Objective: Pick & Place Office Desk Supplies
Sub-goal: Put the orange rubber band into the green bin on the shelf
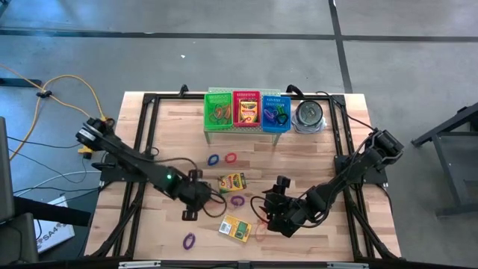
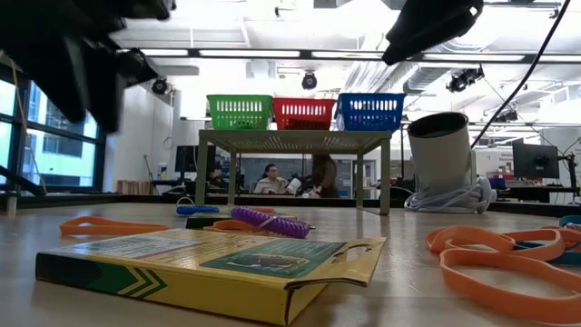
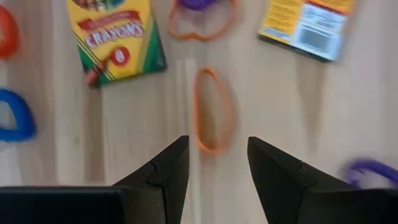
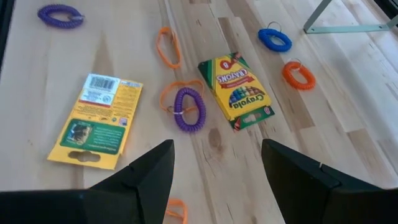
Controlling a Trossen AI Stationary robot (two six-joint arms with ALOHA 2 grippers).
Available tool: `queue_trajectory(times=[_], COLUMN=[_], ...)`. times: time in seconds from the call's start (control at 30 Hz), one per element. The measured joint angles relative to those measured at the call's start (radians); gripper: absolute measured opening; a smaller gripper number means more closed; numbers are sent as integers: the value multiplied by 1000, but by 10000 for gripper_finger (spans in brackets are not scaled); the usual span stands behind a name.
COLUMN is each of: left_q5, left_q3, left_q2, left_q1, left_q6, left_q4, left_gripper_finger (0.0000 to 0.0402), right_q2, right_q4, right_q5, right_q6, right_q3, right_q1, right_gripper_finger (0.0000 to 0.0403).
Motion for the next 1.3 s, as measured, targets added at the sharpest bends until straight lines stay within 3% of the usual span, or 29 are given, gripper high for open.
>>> queue_trajectory(times=[0.23,0.37,0.6,1.3], left_q5=[-24,22,82,2], left_q3=[0,0,0,-3], left_q2=[152,208,213,217], left_q1=[0,3,19,20], left_q6=[62,58,56,80], left_q4=[74,117,129,128], left_gripper_finger=[156,156,156,156], right_q2=[0,0,0,0], right_q4=[29,34,49,53], right_q5=[-4,-5,-5,-4], right_q6=[0,0,-19,-27], right_q3=[-32,-34,-34,-34], right_q1=[0,0,0,0], right_gripper_finger=[231,231,231,231])
